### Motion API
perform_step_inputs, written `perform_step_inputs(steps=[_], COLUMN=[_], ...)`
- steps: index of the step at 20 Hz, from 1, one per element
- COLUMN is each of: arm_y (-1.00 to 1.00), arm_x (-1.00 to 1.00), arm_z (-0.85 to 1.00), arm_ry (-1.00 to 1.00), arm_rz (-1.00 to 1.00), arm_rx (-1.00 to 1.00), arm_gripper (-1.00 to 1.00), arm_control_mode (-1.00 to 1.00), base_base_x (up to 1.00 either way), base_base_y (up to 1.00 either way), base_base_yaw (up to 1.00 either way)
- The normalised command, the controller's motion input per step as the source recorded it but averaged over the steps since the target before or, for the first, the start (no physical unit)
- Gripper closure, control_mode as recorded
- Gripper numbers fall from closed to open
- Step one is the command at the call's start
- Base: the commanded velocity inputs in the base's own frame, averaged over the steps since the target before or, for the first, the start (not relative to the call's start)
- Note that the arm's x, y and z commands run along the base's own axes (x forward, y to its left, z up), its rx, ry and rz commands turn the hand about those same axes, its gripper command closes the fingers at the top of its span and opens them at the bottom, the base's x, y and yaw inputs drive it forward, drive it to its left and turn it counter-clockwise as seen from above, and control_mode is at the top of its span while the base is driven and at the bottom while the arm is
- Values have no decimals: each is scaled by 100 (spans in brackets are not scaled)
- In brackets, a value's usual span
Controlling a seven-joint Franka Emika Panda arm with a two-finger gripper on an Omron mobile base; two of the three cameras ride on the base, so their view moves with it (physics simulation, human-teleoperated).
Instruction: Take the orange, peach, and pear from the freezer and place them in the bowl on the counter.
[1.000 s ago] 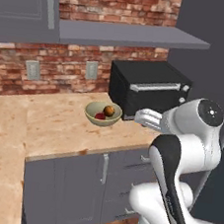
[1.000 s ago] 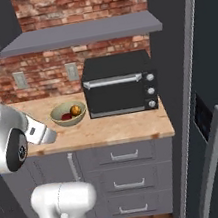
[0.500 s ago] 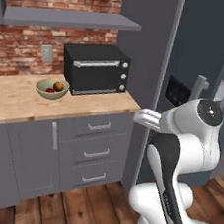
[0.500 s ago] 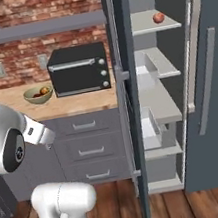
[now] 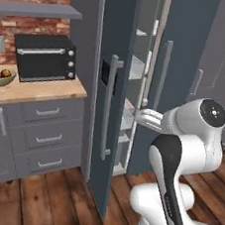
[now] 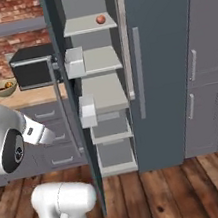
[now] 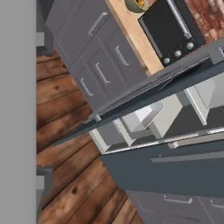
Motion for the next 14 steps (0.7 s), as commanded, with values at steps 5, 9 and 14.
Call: perform_step_inputs(steps=[5, 9, 14], arm_y=[0, 0, 0], arm_x=[0, 0, 0], arm_z=[0, 0, 0], arm_ry=[0, 0, 0], arm_rz=[0, 0, 0], arm_rx=[0, 0, 0], arm_gripper=[-100, -100, -100], arm_control_mode=[100, 100, 100], base_base_x=[66, 81, 71], base_base_y=[-100, -100, -72], base_base_yaw=[9, 18, 26])
